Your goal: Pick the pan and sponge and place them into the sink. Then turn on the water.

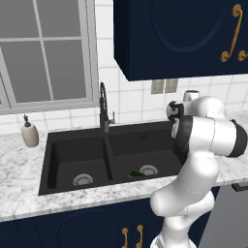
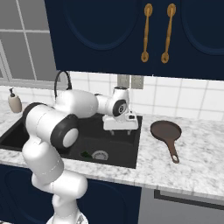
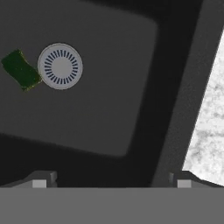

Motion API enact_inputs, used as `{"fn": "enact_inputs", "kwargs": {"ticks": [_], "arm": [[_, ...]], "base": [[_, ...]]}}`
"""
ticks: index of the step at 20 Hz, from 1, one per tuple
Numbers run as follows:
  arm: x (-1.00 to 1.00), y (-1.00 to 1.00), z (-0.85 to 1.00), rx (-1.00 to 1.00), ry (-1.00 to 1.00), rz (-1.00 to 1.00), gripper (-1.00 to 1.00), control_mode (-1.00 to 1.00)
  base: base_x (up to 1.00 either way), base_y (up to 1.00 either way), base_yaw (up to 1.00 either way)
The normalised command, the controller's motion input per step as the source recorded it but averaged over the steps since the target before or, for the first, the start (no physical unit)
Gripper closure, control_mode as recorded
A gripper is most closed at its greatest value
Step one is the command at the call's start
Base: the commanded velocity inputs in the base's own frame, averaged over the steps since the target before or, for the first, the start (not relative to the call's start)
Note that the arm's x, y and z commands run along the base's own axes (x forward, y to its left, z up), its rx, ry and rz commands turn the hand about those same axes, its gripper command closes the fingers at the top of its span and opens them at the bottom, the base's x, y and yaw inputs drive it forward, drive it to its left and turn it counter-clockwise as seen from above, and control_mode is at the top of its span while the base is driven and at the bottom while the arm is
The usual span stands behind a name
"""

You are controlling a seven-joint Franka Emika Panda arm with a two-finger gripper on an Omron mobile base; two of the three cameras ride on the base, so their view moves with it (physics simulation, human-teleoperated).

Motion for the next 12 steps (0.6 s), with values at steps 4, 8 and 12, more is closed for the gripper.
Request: {"fn": "enact_inputs", "kwargs": {"ticks": [4, 8, 12], "arm": [[-0.18, -0.45, 0.05, 0.07, -0.16, -0.01, -1.0, -1.0], [-0.01, -0.06, -0.01, -0.01, -0.04, 0.0, -1.0, -1.0], [-0.03, -0.05, 0.0, -0.02, 0.0, 0.0, -1.0, -1.0]], "base": [[0.0, 0.0, 0.0], [0.0, 0.0, 0.0], [0.0, 0.0, 0.0]]}}
